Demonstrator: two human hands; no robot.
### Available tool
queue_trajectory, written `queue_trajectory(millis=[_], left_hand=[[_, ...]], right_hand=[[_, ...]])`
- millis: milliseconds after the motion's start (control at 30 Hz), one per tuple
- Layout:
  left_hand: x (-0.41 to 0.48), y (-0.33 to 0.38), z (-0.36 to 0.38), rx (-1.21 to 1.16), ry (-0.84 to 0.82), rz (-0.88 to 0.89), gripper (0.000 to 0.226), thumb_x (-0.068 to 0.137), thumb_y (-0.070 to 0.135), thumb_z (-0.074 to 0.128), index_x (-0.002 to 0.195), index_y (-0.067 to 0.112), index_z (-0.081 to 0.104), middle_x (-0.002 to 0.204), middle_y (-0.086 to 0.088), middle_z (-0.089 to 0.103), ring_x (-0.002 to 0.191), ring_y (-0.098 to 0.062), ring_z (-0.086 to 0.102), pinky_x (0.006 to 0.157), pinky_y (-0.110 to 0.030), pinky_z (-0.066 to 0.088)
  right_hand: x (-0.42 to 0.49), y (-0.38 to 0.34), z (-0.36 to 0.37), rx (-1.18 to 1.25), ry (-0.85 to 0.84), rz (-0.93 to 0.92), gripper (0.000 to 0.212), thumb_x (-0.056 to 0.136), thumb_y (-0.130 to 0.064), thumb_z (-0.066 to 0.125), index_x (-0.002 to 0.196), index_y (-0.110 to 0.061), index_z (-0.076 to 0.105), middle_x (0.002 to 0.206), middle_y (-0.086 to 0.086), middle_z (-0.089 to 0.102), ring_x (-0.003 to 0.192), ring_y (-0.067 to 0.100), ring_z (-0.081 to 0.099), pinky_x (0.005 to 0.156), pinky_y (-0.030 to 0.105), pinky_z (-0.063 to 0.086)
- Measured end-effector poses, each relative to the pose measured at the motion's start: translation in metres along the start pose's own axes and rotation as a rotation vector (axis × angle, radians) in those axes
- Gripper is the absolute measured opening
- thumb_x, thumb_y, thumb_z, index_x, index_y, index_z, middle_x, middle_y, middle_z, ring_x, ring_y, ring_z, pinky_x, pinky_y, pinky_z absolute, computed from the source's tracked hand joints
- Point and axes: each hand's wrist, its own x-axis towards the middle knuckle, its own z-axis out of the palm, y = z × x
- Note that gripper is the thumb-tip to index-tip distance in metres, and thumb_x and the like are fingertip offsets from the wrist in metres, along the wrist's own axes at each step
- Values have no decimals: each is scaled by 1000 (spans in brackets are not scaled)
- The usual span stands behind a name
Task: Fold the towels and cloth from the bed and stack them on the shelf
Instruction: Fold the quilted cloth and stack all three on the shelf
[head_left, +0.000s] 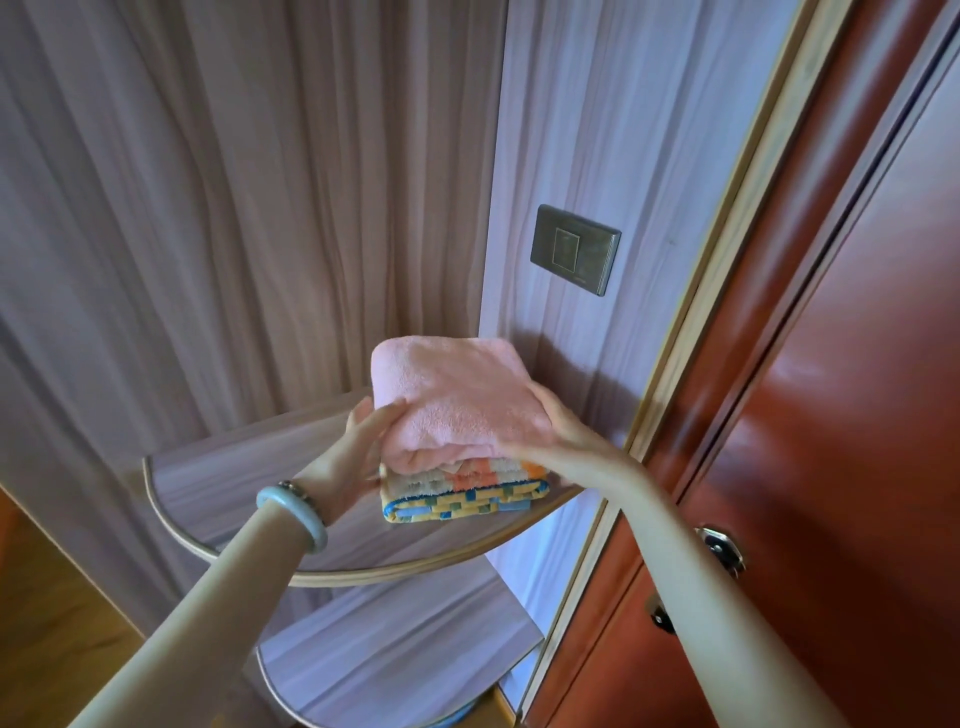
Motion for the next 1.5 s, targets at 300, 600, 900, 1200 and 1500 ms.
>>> queue_trajectory(millis=[300,600,900,1200,1500], left_hand=[[1,4,26,-198,95,-35,81,67,52,74,135,36,34,134,-1,54,108,-22,63,84,-41,56],[64,27,82,-181,357,-18,114,45,69,59,145,27,20,121,-8,53,103,-30,59,94,-47,50],[72,39,68,211,555,142,88,85,56,55,152,23,9,157,-12,15,143,-33,19,116,-47,19],[95,66,25,1556,142,480,87,79,67,-15,151,29,18,159,5,17,147,-21,8,117,-53,1],[91,54,15,1551,161,540,74,77,61,-9,144,42,14,160,-1,8,147,-25,1,113,-56,13]], right_hand=[[20,14,16,28,191,121,99,59,-7,73,135,-44,21,106,-4,59,84,19,69,69,39,61],[90,20,18,238,682,186,25,85,-12,53,108,-3,54,97,10,62,90,27,59,67,27,37],[76,10,4,49,795,-25,23,85,-10,48,105,-8,57,104,9,60,96,26,59,72,30,44],[119,-5,2,-686,427,-152,74,79,-61,18,136,-22,47,136,10,52,133,29,37,112,42,25],[112,4,8,-814,458,-184,97,76,-75,-19,146,-29,30,152,10,28,140,32,18,114,45,8]])
